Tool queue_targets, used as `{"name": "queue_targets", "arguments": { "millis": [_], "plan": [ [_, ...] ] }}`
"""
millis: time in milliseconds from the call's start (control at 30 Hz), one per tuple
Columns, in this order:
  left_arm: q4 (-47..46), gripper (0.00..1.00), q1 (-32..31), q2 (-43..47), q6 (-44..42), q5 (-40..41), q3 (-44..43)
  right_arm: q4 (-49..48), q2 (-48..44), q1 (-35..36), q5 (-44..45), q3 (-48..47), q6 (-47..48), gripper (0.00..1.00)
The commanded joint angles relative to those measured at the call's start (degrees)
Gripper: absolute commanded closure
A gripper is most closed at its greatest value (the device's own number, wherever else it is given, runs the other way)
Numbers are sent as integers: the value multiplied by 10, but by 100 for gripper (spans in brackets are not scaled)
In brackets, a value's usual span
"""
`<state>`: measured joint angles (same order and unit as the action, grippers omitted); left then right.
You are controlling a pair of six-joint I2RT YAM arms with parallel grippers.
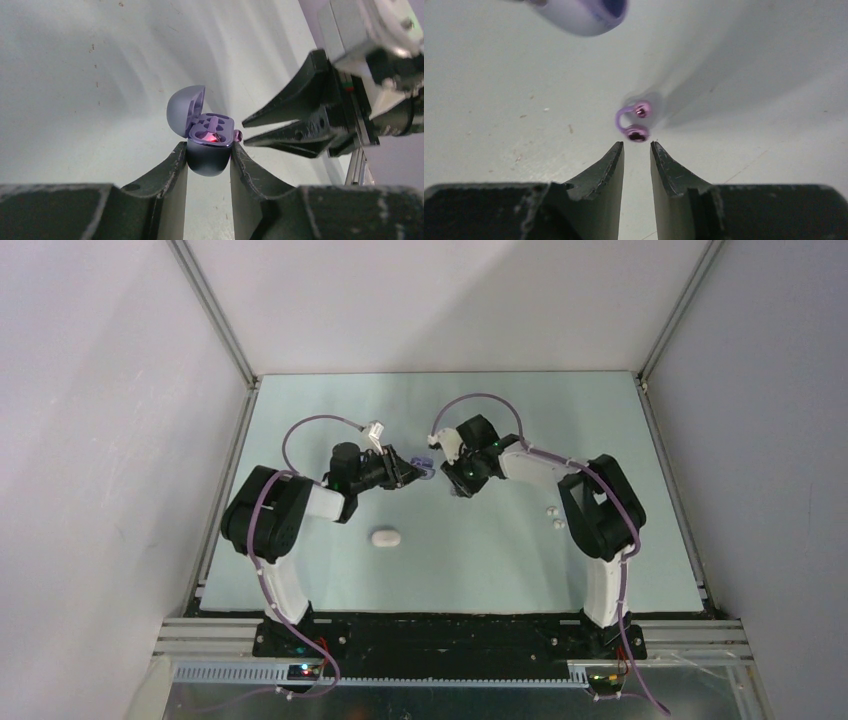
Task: Insert the wireless bluetooth earbuds into the charging case
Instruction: Adjust the earbud at the center of the board, then place the charging case at the center of the board.
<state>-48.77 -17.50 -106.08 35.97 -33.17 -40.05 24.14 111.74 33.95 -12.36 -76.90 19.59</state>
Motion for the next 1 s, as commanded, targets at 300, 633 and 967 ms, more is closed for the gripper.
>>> {"name": "queue_targets", "arguments": {
  "millis": [300,633,967],
  "plan": [
    [7,100,4,2,-3,1,11,15,50,-38,19,-91,-42,71],
    [48,100,3,-7,12,6,11,29,12,-44,-73,-76,23,69],
    [136,91,10,-13,13,27,-18,35,2,-49,-82,-83,19,68]
  ]
}}
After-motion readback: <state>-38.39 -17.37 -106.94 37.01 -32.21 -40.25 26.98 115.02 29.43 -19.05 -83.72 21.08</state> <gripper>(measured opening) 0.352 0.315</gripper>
